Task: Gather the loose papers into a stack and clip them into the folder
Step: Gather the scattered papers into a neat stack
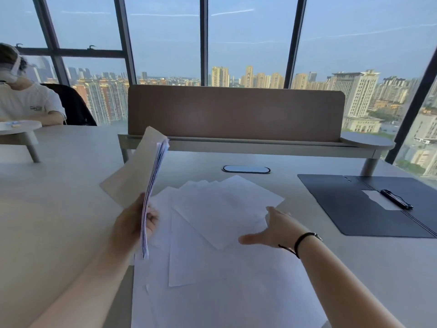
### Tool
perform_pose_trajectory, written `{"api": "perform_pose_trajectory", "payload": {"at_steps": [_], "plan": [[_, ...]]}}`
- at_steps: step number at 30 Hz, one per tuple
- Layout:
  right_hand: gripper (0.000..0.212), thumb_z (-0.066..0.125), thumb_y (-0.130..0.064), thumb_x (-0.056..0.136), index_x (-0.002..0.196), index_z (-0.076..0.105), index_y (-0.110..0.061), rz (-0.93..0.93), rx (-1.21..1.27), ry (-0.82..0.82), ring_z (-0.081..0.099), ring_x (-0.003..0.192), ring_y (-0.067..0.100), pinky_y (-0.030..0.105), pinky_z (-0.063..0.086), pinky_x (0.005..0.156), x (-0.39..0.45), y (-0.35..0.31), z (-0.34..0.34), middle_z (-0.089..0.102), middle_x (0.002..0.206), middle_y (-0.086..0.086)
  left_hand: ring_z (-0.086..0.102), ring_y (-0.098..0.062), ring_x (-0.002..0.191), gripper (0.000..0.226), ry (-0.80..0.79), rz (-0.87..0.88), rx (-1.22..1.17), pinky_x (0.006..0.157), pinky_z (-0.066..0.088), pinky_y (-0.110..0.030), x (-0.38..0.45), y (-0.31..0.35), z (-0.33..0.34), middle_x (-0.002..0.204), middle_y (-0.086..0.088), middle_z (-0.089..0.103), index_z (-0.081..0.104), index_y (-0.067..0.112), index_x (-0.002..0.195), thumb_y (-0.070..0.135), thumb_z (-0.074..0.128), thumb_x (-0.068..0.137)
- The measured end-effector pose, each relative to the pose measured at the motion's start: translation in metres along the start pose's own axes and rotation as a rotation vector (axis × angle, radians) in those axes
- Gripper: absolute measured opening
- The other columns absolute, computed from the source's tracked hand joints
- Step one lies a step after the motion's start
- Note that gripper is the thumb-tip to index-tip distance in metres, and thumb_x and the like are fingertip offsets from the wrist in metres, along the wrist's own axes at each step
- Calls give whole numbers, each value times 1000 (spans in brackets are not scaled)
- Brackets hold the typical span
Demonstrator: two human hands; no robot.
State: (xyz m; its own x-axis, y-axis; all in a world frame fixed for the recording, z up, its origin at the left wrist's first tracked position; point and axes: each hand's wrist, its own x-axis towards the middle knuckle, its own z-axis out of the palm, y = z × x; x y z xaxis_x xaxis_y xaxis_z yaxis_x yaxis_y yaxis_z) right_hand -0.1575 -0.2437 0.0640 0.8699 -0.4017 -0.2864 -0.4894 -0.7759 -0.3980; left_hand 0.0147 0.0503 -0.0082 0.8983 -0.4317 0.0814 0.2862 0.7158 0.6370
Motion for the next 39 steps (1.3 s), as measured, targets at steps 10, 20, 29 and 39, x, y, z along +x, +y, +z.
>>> {"api": "perform_pose_trajectory", "payload": {"at_steps": [10, 20, 29, 39], "plan": [[111, 87, -38, 73, 158, 19, -16, 97, 707, -39, 45, 50, 19, 20, 29, 40, 21, -5, 10, 53, 82, 9, 52, -8, 39, 46, 201, -1, -30, 67, 62, -29, -9, 14, 9, 48, 5, 54, 65, 14, 68, 7, 99, 37], [133, 95, -30, 48, 154, 16, -47, -140, 462, -282, 64, 84, 25, 35, 58, 76, 13, 11, 10, 68, 110, 14, 54, -10, 36, 72, 221, 9, 135, 58, 58, -22, -17, 7, 33, 43, 4, 56, 70, 13, 44, 23, 37, 107], [92, 79, 14, 71, 142, 43, -33, -189, 531, -485, 58, 52, 17, 26, 50, 51, 6, 52, -15, 60, 64, 3, 57, -10, 37, 72, 268, 32, 180, 72, 59, -29, -16, 4, 37, 44, 1, 60, 73, 16, 46, 21, 36, 107], [95, 99, -45, 41, 126, 67, -17, -92, 1306, -360, 73, 97, 33, 47, 62, 77, 20, 88, -18, 72, 121, 19, 64, -18, 105, 34, 386, 60, 121, 113, 40, -43, -1, 8, 4, 138, -3, 64, 64, 13, 128, 24, 62, 96]]}}
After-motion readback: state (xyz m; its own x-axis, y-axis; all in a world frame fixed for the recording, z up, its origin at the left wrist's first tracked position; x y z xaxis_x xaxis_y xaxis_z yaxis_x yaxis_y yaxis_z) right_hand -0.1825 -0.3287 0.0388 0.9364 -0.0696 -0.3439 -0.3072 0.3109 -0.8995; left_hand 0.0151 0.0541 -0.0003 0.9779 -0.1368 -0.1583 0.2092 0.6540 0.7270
